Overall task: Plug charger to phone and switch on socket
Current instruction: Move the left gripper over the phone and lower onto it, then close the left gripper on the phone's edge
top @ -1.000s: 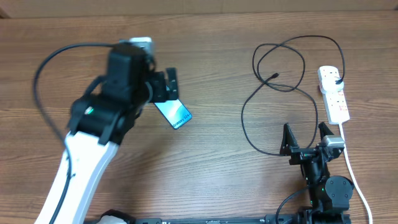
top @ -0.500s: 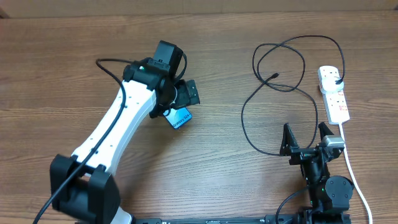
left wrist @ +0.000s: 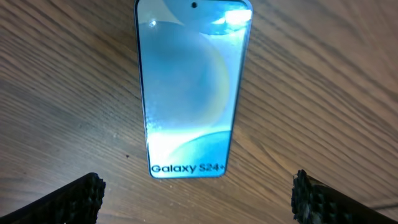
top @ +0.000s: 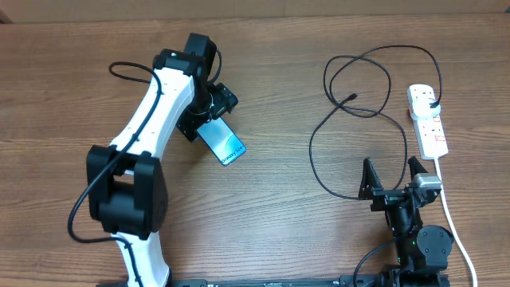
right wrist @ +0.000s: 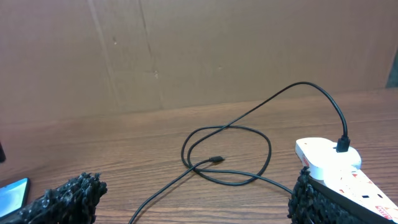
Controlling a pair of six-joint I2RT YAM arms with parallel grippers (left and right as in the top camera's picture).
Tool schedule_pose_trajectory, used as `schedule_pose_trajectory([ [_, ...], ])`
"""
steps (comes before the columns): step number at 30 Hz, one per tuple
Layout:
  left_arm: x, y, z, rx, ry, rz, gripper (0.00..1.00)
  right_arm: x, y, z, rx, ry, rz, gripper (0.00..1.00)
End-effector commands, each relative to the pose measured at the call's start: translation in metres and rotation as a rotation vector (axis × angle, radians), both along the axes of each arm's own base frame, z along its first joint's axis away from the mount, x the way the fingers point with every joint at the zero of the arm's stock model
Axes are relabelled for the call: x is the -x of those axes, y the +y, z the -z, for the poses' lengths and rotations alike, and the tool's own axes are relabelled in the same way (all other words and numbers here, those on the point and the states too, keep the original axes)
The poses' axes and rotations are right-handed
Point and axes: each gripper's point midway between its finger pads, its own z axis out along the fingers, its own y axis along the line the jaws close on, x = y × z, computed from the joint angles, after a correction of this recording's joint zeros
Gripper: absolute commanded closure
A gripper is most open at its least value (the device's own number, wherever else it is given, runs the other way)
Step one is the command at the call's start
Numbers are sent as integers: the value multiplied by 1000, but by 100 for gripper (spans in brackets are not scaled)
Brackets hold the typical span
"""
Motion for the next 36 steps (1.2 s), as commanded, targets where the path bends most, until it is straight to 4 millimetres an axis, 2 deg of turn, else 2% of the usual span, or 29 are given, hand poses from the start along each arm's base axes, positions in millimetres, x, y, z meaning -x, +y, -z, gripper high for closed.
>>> schedule_pose_trajectory([
  [1, -3, -3, 8, -9, 19, -28, 0, 0, -2, 2, 4, -3, 8, 0],
  [18, -3, -1, 62, -52, 111, -25, 0, 0, -2, 2, 4, -3, 8, 0],
  [29, -9, 1, 67, -122, 74, -4, 0, 0, -2, 2, 4, -3, 8, 0],
  [36, -7, -8, 67, -142, 60, 29, 0, 0, -2, 2, 4, -3, 8, 0],
])
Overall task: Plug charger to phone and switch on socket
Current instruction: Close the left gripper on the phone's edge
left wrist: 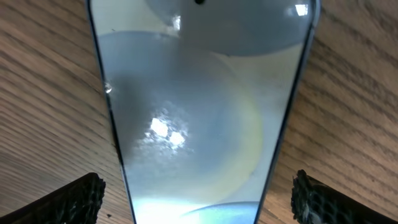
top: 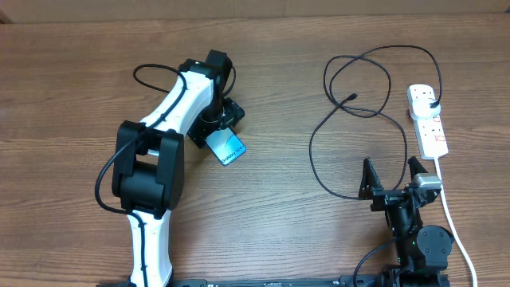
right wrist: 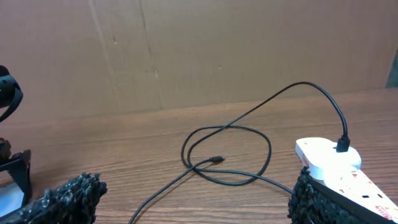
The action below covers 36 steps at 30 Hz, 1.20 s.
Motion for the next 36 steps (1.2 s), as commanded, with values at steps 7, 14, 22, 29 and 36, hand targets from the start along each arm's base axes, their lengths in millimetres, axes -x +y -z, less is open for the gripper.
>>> schedule_pose_trajectory([
  [7, -2, 0, 2, -66, -21, 20, 0, 0, -2, 2, 4, -3, 8, 0],
  [14, 7, 4, 16, -79, 0, 20, 0, 0, -2, 2, 4, -3, 8, 0],
  [22, 15, 6, 33, -75, 11, 16, 0, 0, -2, 2, 4, -2, 8, 0],
  [29, 19, 7, 35, -78, 22, 16, 1, 0, -2, 2, 4, -3, 8, 0],
  [36, 18, 4, 35, -54, 22, 12, 0, 0, -1, 2, 4, -2, 8, 0],
])
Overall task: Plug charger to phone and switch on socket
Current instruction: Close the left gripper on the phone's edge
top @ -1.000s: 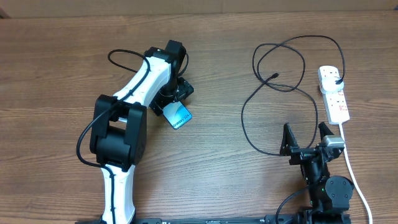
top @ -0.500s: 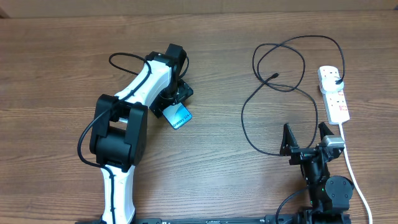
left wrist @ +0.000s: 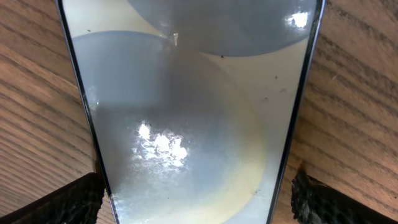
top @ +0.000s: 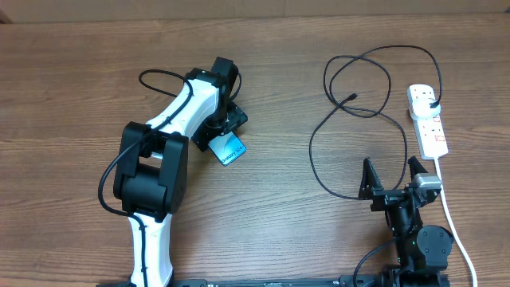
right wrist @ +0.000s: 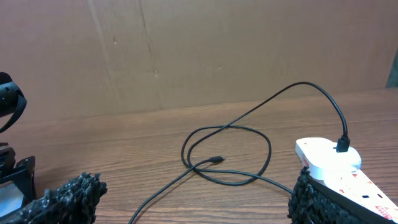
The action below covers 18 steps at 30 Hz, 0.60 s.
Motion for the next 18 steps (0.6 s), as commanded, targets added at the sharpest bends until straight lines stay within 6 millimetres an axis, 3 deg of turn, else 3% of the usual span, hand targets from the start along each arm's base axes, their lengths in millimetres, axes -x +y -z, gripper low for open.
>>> schedule_pose_trajectory([
  [1, 17, 5, 20, -17, 67, -15, 2, 0, -2, 2, 5, -3, 8, 0],
  [3, 16, 4, 20, -13, 63, -15, 7, 0, -2, 2, 5, -3, 8, 0],
  [10, 15, 4, 20, -13, 62, -15, 9, 0, -2, 2, 5, -3, 8, 0],
  [18, 14, 6, 20, -19, 55, -16, 19, 0, -2, 2, 5, -3, 8, 0],
])
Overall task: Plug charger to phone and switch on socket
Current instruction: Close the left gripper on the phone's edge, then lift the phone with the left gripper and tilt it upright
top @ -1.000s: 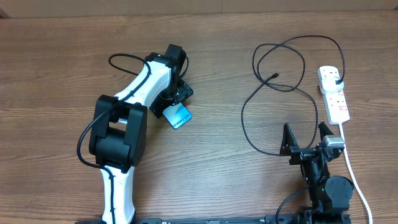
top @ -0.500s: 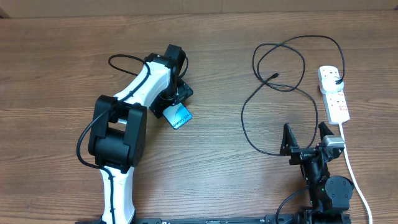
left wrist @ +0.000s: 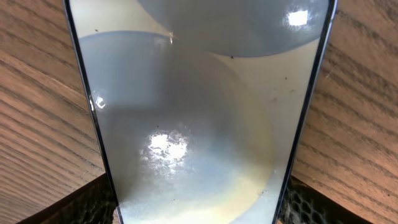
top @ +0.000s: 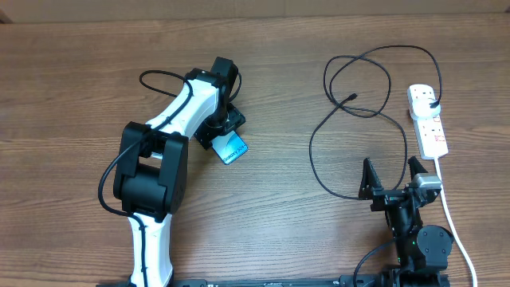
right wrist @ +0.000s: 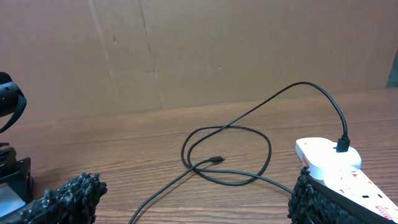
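The phone (top: 233, 150), its screen lit blue, lies flat on the wooden table (top: 80, 80) at centre left. It fills the left wrist view (left wrist: 193, 93). My left gripper (top: 217, 133) is down over its far end, and both fingers touch the phone's long edges (left wrist: 196, 211). The black charger cable (top: 319, 135) loops across the right side. Its free plug tip (top: 351, 98) lies bare, and shows too in the right wrist view (right wrist: 216, 160). The cable's other end sits in the white socket strip (top: 427, 119). My right gripper (top: 391, 177) stands open near the front edge, holding nothing.
The strip's white lead (top: 453, 219) runs past the right arm toward the table's front edge. A brown cardboard wall (right wrist: 186, 50) stands behind the table. The left arm's black cable (top: 159, 78) arches over its wrist.
My left gripper's fingers have come inward from beside the phone onto its two long edges. The phone, cable, strip and right arm are where they were.
My left gripper first hung open behind the phone, with the whole screen in view. Then it was lower and further over the phone, the fingers still wide. Then lower again, straddling it, and now the fingers are shut on its edges. The right arm stayed still.
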Controlling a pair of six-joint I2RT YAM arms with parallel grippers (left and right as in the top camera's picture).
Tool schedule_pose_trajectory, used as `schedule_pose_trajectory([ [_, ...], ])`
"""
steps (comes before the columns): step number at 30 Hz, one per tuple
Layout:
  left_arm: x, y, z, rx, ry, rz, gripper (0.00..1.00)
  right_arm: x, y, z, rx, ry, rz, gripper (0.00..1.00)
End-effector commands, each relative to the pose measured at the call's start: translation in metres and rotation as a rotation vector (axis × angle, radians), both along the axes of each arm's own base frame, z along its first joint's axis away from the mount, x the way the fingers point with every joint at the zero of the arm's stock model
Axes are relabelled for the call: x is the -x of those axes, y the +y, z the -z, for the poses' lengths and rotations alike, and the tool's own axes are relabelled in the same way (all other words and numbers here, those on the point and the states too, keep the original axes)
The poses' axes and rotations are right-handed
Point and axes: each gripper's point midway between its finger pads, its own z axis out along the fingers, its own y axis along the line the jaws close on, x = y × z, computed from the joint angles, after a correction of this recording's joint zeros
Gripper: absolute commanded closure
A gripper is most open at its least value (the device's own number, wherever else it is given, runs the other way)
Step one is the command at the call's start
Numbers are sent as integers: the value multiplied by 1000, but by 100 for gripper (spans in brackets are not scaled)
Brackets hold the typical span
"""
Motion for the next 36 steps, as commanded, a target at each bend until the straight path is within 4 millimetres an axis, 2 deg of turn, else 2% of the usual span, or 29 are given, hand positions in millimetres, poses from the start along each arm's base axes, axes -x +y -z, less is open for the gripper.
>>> schedule_pose_trajectory([
  [1, 14, 9, 19, -34, 58, -16, 20, 0, -2, 2, 4, -3, 8, 0],
  [9, 11, 8, 15, 23, 63, -32, 27, 0, -2, 2, 4, -2, 8, 0],
  [13, 3, 7, 2, 94, 66, -28, 32, 0, -1, 2, 4, -2, 8, 0],
  [20, 3, 2, -31, 204, 116, 18, 35, 0, -1, 2, 4, -3, 8, 0],
  [23, 5, -5, -47, 276, 133, 61, 35, 0, -2, 2, 4, -3, 8, 0],
  [28, 13, -34, -76, 520, 164, 159, 35, 0, -2, 2, 4, -3, 8, 0],
  [36, 30, -60, -113, 840, 214, 195, 35, 0, -2, 2, 4, -3, 8, 0],
])
